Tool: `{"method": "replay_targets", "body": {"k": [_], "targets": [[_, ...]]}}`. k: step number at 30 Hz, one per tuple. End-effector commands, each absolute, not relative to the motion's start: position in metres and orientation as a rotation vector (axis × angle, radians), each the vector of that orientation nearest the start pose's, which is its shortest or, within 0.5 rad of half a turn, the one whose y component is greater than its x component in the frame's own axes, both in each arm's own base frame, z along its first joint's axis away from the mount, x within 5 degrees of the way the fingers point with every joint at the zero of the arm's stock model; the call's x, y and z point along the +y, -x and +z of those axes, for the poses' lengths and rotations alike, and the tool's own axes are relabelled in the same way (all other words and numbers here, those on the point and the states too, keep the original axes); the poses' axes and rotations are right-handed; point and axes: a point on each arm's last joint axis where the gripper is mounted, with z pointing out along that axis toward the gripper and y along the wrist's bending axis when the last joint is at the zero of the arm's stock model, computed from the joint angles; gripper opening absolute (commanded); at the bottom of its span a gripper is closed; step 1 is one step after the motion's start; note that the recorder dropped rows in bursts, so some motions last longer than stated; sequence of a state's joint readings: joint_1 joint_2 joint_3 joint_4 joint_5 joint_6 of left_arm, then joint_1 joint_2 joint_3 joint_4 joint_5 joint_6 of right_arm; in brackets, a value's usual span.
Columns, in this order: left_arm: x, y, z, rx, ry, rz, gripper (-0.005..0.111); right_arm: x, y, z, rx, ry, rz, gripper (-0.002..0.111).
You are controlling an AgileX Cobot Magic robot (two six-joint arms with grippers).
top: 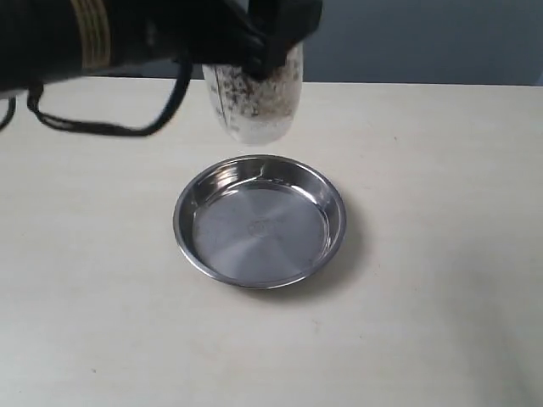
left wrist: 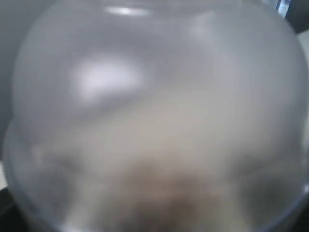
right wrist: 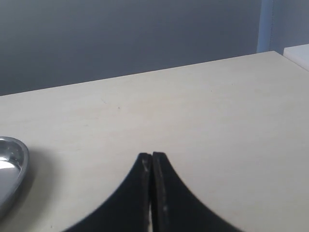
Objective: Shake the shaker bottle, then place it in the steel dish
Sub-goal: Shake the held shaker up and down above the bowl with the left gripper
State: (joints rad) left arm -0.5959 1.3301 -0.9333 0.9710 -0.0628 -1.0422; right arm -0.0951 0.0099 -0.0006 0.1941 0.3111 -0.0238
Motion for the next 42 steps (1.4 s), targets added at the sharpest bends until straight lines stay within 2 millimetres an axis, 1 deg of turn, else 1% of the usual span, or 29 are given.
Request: {"method": "replay_targets", "body": {"k": [1, 2, 4, 5, 6, 8, 9, 10, 11, 13, 14, 15, 19, 20, 22, 24, 25, 26, 28, 29, 30, 31, 33, 34, 35, 38, 39, 40, 42], "targets": [[-0.177, -0.259, 0.272, 2.001, -0.499, -0.474, 0.000, 0.000, -0.055, 0.186, 1.778, -0.190, 0.094, -0.001], [-0.180, -0.252, 0.311, 1.847, -0.552, -0.501, 0.000, 0.000, -0.055, 0.186, 1.778, -0.190, 0.094, -0.001], [-0.175, -0.240, 0.361, 1.685, -0.554, -0.489, 0.000, 0.000, -0.055, 0.186, 1.778, -0.190, 0.094, -0.001], [-0.172, -0.240, 0.359, 1.706, -0.534, -0.481, 0.000, 0.000, -0.055, 0.186, 1.778, -0.190, 0.094, -0.001], [-0.172, -0.243, 0.332, 1.799, -0.539, -0.447, 0.000, 0.000, -0.055, 0.186, 1.778, -0.190, 0.094, -0.001], [-0.173, -0.249, 0.258, 2.053, -0.543, -0.397, 0.000, 0.000, -0.055, 0.186, 1.778, -0.190, 0.094, -0.001], [-0.174, -0.251, 0.243, 2.119, -0.495, -0.413, 0.000, 0.000, -0.055, 0.186, 1.778, -0.190, 0.094, -0.001], [-0.179, -0.250, 0.245, 2.107, -0.492, -0.468, 0.000, 0.000, -0.055, 0.186, 1.778, -0.190, 0.094, -0.001], [-0.184, -0.248, 0.261, 2.023, -0.542, -0.507, 0.000, 0.000, -0.055, 0.186, 1.778, -0.190, 0.094, -0.001], [-0.187, -0.237, 0.326, 1.755, -0.636, -0.531, 0.000, 0.000, -0.055, 0.186, 1.778, -0.190, 0.094, -0.001], [-0.183, -0.235, 0.349, 1.689, -0.626, -0.507, 0.000, 0.000, -0.055, 0.186, 1.778, -0.190, 0.094, -0.001], [-0.180, -0.235, 0.350, 1.708, -0.593, -0.493, 0.000, 0.000, -0.055, 0.186, 1.778, -0.190, 0.094, -0.001], [-0.176, -0.248, 0.235, 2.121, -0.569, -0.393, 0.000, 0.000, -0.055, 0.186, 1.778, -0.190, 0.094, -0.001], [-0.178, -0.250, 0.230, 2.145, -0.537, -0.420, 0.000, 0.000, -0.055, 0.186, 1.780, -0.190, 0.094, -0.001], [-0.186, -0.249, 0.269, 1.971, -0.589, -0.501, 0.000, 0.000, -0.055, 0.186, 1.780, -0.190, 0.094, -0.001], [-0.185, -0.242, 0.331, 1.741, -0.629, -0.508, 0.000, 0.000, -0.055, 0.186, 1.778, -0.190, 0.094, -0.001], [-0.183, -0.241, 0.336, 1.736, -0.611, -0.502, 0.000, 0.000, -0.055, 0.186, 1.778, -0.190, 0.094, -0.001], [-0.180, -0.243, 0.321, 1.802, -0.596, -0.474, 0.000, 0.000, -0.055, 0.186, 1.778, -0.190, 0.094, -0.001], [-0.174, -0.253, 0.252, 2.047, -0.582, -0.399, 0.000, 0.000, -0.055, 0.186, 1.778, -0.190, 0.094, -0.001], [-0.173, -0.257, 0.235, 2.119, -0.529, -0.416, 0.000, 0.000, -0.055, 0.186, 1.778, -0.190, 0.094, -0.001], [-0.177, -0.259, 0.240, 2.098, -0.501, -0.476, 0.000, 0.000, -0.055, 0.186, 1.778, -0.190, 0.094, -0.001], [-0.182, -0.258, 0.259, 2.006, -0.541, -0.522, 0.000, 0.000, -0.055, 0.186, 1.778, -0.190, 0.094, -0.001], [-0.185, -0.248, 0.323, 1.741, -0.607, -0.586, 0.000, 0.000, -0.055, 0.186, 1.778, -0.190, 0.094, -0.001], [-0.183, -0.246, 0.334, 1.714, -0.595, -0.574, 0.000, 0.000, -0.055, 0.186, 1.779, -0.188, 0.093, -0.001], [-0.181, -0.249, 0.324, 1.771, -0.562, -0.558, 0.000, 0.000, -0.055, 0.186, 1.779, -0.188, 0.093, -0.001], [-0.175, -0.254, 0.230, 2.132, -0.532, -0.437, 0.000, 0.000, -0.055, 0.186, 1.778, -0.191, 0.096, -0.001], [-0.176, -0.256, 0.224, 2.168, -0.484, -0.453, 0.000, 0.000, -0.055, 0.186, 1.778, -0.191, 0.096, -0.001], [-0.182, -0.256, 0.235, 2.117, -0.495, -0.502, 0.000, 0.000, -0.055, 0.186, 1.778, -0.191, 0.096, -0.001], [-0.191, -0.248, 0.305, 1.820, -0.584, -0.605, 0.000, 0.000, -0.055, 0.186, 1.778, -0.191, 0.096, -0.001]]}}
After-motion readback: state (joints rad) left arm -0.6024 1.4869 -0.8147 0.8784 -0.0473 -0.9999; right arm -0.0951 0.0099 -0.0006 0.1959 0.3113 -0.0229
